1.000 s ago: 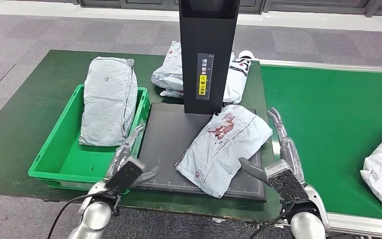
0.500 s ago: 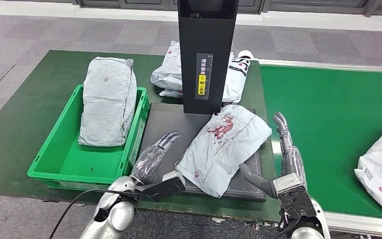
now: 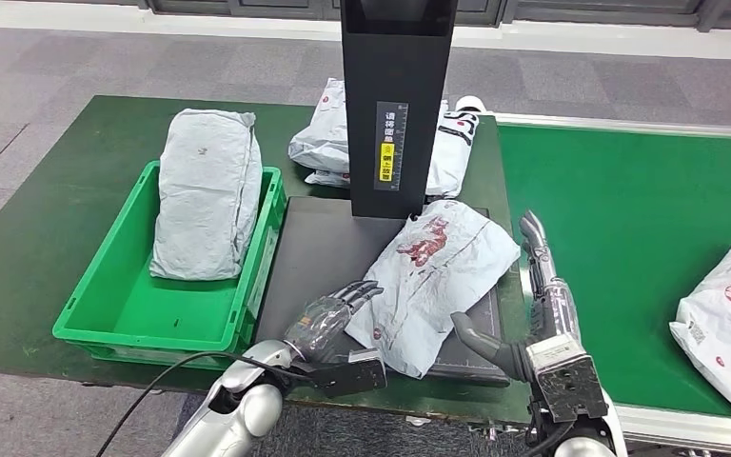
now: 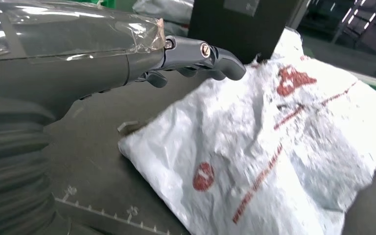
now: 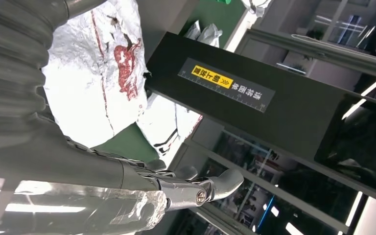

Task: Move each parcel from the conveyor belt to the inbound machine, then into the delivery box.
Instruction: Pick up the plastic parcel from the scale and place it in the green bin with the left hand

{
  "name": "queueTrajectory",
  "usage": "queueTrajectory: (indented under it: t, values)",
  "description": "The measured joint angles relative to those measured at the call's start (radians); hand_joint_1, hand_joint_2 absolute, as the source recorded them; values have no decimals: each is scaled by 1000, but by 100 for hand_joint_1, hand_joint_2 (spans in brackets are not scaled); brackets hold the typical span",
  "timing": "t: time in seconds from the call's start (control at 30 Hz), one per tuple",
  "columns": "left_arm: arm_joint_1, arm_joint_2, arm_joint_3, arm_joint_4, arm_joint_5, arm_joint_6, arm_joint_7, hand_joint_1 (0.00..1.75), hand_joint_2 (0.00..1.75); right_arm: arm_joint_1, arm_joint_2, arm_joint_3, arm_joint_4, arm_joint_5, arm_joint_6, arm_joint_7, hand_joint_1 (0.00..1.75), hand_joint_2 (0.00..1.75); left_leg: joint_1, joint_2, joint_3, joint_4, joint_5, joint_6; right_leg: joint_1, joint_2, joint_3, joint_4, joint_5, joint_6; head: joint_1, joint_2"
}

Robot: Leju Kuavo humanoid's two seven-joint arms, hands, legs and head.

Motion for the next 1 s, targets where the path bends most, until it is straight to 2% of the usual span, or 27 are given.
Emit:
queueTrajectory:
  t: [0.43, 0.83, 0.87, 0.97, 1.0]
  values:
    - [-6, -2, -47, 43, 0, 8, 16, 0, 175, 7, 27, -1, -15, 10, 30, 12, 0, 175, 0, 0, 0, 0, 0, 0, 0, 0, 0, 0, 0, 0, 0, 0]
    - [-8, -28, -62, 64, 18, 7, 18, 0, 175, 8, 49, -18, -17, 23, 68, 14, 0, 175, 0, 0, 0, 0, 0, 0, 0, 0, 0, 0, 0, 0, 0, 0]
    - [-8, -30, -62, 67, 22, 6, 17, 12, 175, 8, 51, -18, -17, 25, 70, 14, 0, 175, 0, 0, 0, 0, 0, 0, 0, 0, 0, 0, 0, 0, 0, 0]
    - [-9, -35, -62, 74, 30, 5, 15, 143, 175, 8, 54, -18, -17, 30, 76, 14, 0, 175, 0, 0, 0, 0, 0, 0, 0, 0, 0, 0, 0, 0, 0, 0]
    - [-10, -37, -62, 76, 33, 5, 15, 175, 175, 8, 54, -18, -17, 31, 76, 14, 0, 175, 0, 0, 0, 0, 0, 0, 0, 0, 0, 0, 0, 0, 0, 0]
